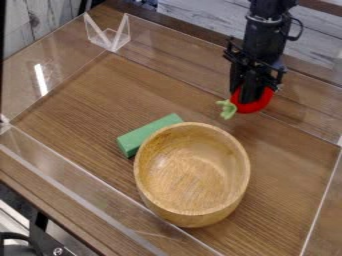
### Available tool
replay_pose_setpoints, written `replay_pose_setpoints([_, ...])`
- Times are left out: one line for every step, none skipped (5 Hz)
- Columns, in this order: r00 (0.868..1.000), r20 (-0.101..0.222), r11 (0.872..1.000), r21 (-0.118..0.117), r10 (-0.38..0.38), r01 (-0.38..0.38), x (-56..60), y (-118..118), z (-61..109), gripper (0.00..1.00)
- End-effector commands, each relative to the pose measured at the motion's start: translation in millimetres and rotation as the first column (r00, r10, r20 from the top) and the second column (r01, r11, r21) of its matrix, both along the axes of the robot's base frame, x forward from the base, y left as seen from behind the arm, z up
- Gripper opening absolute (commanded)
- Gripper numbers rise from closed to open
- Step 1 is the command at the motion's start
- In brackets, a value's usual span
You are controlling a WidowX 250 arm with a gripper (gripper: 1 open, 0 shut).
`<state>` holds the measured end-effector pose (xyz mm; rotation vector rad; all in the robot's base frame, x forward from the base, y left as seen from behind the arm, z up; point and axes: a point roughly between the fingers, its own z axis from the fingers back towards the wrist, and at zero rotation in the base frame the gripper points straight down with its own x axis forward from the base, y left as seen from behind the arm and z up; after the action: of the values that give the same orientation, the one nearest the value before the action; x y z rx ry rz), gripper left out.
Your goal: Move the red object to the right side of the table
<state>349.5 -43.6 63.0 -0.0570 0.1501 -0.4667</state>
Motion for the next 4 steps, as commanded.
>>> replay_pose_setpoints([0.999,0.045,1.0,-0.015,-0.011,0.011,-0.5,-9.3,11.2,0.0])
replay_pose_setpoints([0.999,0.045,1.0,-0.017,0.001,-0.001,2.4,-11.5,9.5,0.0])
replay_pose_setpoints([0.999,0.044,1.0,-0.019,0.014,-0.013,5.6,-13.2,8.1,0.0])
replay_pose_setpoints([0.997,0.046,0.998,-0.021,0.061,-0.06,7.5,-13.6,3.1,0.0])
